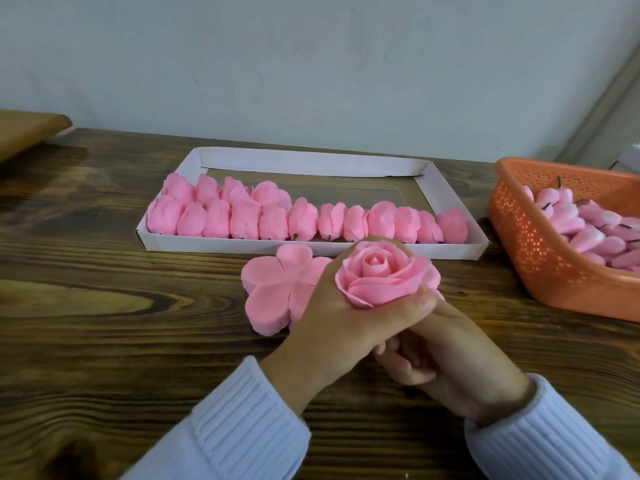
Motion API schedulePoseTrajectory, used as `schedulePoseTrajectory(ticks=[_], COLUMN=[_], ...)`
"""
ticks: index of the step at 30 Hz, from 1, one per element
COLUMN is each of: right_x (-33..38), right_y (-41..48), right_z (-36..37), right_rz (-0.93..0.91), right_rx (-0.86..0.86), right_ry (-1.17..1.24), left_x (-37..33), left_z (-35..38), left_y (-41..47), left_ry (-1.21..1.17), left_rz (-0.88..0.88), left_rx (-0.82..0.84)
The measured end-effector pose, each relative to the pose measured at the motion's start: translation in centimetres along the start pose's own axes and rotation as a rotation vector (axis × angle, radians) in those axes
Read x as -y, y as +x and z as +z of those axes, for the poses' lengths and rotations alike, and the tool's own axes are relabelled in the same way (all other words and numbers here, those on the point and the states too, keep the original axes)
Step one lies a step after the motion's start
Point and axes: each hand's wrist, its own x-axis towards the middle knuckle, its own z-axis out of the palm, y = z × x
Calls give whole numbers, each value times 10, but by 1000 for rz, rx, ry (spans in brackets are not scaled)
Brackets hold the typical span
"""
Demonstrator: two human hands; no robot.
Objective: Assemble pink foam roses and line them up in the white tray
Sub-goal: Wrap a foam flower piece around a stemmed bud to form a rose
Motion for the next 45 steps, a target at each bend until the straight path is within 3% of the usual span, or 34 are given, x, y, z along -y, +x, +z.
schedulePoseTrajectory(ticks=[9, 13, 16, 26, 34, 38, 45], right_x=[-3, 0, -1, -7, -2, -5, -6], right_y=[2, 3, 2, 2, 4, 4, 5], right_z=[1, -2, -5, -4, -2, -1, 2], right_rz=[-5, 124, 97, -73, -2, -54, -131], right_rx=[-45, 80, 196, 229, 284, 193, 249], right_ry=[111, 315, 395, 339, 445, 385, 421], left_x=[2, -1, -4, -1, 0, 0, 0], left_z=[-1, -2, -1, 3, 4, 4, 3], left_y=[0, -1, -3, -1, 0, 0, 0], left_ry=[26, 125, 148, 217, 137, 151, 199], left_rz=[51, 80, 80, 117, 94, 74, 87], left_rx=[-81, -33, 25, 1, -36, -7, -24])
